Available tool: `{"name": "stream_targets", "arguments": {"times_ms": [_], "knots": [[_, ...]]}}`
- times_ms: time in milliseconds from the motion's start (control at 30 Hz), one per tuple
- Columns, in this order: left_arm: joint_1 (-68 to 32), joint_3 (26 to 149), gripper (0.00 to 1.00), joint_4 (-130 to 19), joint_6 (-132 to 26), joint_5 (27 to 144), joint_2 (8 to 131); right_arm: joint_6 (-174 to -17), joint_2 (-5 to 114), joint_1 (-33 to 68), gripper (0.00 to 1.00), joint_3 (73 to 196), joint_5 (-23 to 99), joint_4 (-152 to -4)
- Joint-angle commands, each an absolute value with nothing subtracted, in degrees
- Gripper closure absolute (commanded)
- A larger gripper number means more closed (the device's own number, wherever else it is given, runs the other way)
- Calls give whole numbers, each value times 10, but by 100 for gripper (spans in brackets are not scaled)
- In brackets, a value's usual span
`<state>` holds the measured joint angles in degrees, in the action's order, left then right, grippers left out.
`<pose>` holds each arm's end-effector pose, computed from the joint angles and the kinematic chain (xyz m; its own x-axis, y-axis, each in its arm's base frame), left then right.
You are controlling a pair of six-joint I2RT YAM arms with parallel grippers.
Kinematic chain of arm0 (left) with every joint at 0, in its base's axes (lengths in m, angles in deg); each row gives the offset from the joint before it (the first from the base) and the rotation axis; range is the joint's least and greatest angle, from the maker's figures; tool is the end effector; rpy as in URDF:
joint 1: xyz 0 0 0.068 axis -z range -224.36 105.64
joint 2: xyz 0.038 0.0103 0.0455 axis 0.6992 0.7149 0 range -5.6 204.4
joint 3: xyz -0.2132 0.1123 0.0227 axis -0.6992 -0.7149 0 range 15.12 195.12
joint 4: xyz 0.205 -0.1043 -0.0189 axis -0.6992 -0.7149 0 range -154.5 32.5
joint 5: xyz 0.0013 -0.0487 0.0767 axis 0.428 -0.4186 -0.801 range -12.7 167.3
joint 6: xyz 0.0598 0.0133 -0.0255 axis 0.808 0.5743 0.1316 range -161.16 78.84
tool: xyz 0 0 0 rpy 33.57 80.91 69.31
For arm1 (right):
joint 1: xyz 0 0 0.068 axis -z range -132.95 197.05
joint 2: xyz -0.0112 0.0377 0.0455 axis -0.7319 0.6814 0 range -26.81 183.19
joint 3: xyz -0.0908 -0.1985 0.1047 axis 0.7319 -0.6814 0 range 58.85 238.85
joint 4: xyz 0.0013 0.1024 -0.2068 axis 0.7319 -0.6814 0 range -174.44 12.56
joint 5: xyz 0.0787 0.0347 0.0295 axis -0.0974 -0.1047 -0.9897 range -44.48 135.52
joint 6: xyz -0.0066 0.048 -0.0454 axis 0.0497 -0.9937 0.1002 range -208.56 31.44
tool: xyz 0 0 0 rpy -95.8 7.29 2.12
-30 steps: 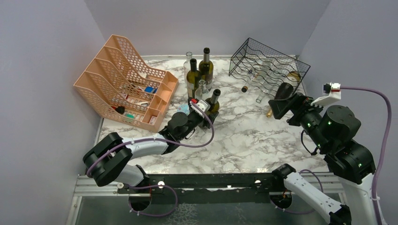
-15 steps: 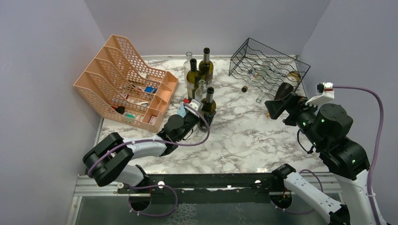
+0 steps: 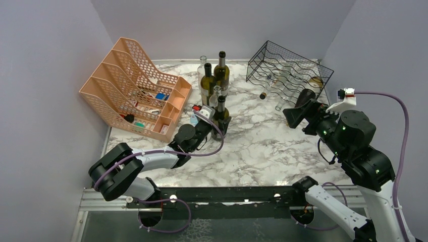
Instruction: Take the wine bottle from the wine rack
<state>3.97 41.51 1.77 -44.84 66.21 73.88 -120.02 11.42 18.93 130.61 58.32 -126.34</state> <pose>0.1922 -0.2007 0.2217 0.0324 -0.1313 -0.9908 0.6093 0.7884 -0.0846 0.0954 0.0378 0.3909 -0.3410 0.3949 -0.8531 -0.1093 0.8847 0.4532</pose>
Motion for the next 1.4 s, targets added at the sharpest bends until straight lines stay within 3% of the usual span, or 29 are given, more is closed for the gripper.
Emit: {"name": "stream_targets", "arguments": {"times_ms": [0,333,633,1000,1133,1367], "knots": [[38,425,2,80,-461,653,718,-1203,115,186,0,1300,576,-1240],[38,440,1,40,-414,663,642,-1205,118,186,0,1292,574,-1237],[37,458,3,-16,-247,720,470,-1183,135,186,0,1307,590,-1243],[9,462,3,-19,-183,510,443,-1166,176,186,0,1233,615,-1197],[-11,462,3,-20,-199,492,448,-1165,212,186,0,1205,621,-1169],[-32,462,4,-21,-200,491,458,-1189,309,187,0,1184,799,-1177]]}}
